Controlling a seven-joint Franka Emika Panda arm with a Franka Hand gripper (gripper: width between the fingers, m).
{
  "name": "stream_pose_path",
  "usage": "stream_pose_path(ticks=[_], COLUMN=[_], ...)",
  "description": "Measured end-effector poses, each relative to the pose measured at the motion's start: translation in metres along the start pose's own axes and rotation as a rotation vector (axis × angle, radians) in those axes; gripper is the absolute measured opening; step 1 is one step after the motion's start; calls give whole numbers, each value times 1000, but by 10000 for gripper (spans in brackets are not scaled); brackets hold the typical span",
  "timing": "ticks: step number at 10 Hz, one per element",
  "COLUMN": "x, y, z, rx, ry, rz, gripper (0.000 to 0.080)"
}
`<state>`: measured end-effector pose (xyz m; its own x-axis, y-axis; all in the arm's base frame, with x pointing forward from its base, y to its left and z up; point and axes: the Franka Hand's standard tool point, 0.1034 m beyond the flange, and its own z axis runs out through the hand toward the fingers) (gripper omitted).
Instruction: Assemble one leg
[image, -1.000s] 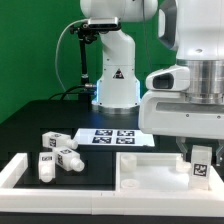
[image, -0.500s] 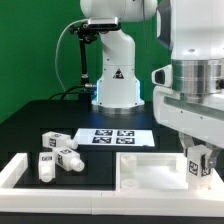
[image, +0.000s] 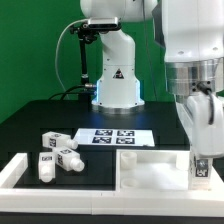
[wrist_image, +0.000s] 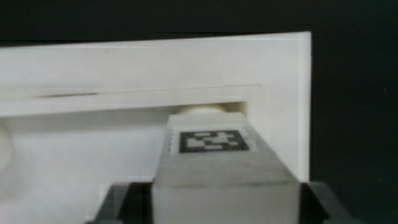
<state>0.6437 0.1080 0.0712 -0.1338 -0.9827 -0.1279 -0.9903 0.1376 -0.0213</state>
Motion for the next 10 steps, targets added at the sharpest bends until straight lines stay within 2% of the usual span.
stream_pose_path(ticks=[4, 5, 6, 7, 8, 9, 10], x=[-1, -1, -1, -1, -2, -6, -9], y=[0, 0, 1, 1, -1, -5, -10], z=[0, 0, 0, 0, -2, -14, -28], rx=[3, 3, 2, 3, 6, 22, 40], ry=[8, 9, 9, 9, 6, -3, -12], rz=[140, 135, 129, 127, 112, 87, 57], gripper=[285, 395, 395, 574, 574, 635, 635])
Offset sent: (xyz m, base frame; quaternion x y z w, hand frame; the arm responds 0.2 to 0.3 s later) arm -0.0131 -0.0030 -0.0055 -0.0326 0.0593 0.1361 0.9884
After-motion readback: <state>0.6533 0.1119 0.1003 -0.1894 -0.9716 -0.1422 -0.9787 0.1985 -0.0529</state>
